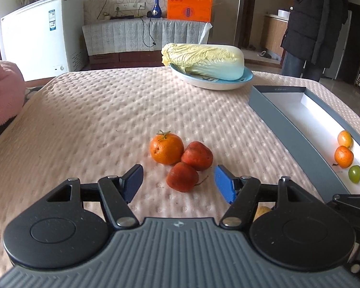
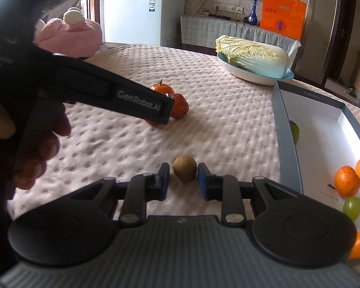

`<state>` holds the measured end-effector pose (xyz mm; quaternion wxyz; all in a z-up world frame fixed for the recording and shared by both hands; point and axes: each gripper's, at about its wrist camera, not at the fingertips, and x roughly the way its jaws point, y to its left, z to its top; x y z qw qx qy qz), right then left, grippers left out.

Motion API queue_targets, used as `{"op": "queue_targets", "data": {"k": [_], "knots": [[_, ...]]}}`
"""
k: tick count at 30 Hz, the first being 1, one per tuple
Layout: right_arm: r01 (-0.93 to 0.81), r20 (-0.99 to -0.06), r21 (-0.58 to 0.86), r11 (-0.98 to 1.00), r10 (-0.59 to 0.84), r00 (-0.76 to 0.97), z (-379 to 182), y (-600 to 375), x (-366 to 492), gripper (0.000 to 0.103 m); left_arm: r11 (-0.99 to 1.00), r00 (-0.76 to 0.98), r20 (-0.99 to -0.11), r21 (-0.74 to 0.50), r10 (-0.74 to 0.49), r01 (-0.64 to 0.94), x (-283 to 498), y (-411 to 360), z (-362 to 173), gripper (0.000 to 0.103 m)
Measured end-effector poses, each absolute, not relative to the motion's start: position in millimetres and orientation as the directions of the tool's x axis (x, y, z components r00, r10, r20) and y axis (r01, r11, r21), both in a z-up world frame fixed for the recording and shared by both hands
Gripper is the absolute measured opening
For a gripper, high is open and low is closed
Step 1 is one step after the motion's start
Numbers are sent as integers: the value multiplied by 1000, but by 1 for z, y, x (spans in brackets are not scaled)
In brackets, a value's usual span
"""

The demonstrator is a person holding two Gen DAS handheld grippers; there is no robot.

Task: Organize fruits
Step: 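Grasp the small brown fruit with the right gripper, then grasp a red fruit with the left gripper while the right holds the brown fruit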

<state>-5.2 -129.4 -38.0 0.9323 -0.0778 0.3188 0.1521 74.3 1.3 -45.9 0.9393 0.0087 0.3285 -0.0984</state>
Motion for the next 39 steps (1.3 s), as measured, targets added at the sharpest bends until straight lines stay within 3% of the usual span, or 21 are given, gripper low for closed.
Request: {"op": "queue_targets", "data": {"k": [17, 33, 39], "knots": [[-334, -611, -34, 942, 245, 752, -34, -133, -9, 28, 981, 725, -665, -67, -181, 183, 87, -1, -64, 57], [-309, -619, -39, 950, 220, 754, -39, -127, 0, 27, 981, 732, -656, -75, -185, 181, 88, 0, -65, 56], [-325, -622, -43, 945, 229, 749, -38, -128, -2, 25, 982, 734, -655, -73, -177, 172, 90, 2, -64, 42]]}}
